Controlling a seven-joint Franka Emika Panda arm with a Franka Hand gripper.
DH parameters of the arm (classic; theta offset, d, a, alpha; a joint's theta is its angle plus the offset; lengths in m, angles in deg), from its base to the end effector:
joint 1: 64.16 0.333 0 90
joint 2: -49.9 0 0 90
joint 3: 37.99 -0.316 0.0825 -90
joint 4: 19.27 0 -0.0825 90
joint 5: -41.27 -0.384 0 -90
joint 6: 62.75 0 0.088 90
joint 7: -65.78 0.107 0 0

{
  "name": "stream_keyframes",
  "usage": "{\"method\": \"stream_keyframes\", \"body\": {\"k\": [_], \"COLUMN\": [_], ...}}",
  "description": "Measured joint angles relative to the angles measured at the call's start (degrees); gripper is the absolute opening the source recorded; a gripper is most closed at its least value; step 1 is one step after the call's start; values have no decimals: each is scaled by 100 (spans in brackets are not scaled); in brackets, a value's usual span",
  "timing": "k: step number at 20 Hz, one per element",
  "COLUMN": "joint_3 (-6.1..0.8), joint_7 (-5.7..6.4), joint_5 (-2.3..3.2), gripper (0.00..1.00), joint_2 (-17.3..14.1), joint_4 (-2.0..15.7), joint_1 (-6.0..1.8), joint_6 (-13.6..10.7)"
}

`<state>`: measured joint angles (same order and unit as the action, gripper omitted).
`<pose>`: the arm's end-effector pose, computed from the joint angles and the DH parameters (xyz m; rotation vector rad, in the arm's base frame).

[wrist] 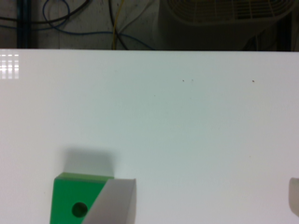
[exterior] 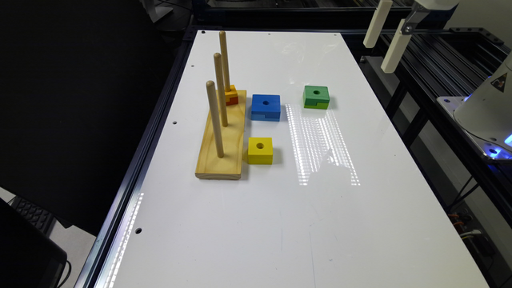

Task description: Pick up yellow block.

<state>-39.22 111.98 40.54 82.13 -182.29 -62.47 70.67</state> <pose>0.3383 0.0166 0.3530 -2.8968 1.1688 -0.0665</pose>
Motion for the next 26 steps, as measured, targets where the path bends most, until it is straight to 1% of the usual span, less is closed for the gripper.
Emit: {"method": "stream_keyframes", "body": {"k": [4, 7, 9, 10, 11, 12, 13, 14, 15, 16, 18, 20, 21, 23, 26], "joint_3": [-1, -12, -57, -100, -181, -190, -238, -322, -335, -387, -458, -504, -515, -544, -561], "joint_7": [0, 6, 39, 84, 162, 173, 223, 309, 322, 366, 442, 486, 497, 533, 550], "joint_5": [0, -9, -47, -80, -126, -128, -140, -153, -154, -161, -164, -164, -164, -164, -164], "gripper": [100, 100, 100, 100, 100, 100, 100, 100, 100, 100, 100, 100, 100, 100, 100], "joint_2": [-178, -245, -300, -347, -439, -451, -520, -693, -730, -921, -1208, -1445, -1521, -1756, -1935], "joint_4": [106, 164, 230, 285, 384, 395, 461, 615, 645, 786, 988, 1151, 1208, 1400, 1556], "joint_1": [0, 10, 36, 64, 101, 104, 115, 127, 127, 128, 131, 131, 131, 130, 130], "joint_6": [46, 53, 56, 57, 58, 59, 61, 73, 79, 135, 225, 273, 286, 313, 314]}}
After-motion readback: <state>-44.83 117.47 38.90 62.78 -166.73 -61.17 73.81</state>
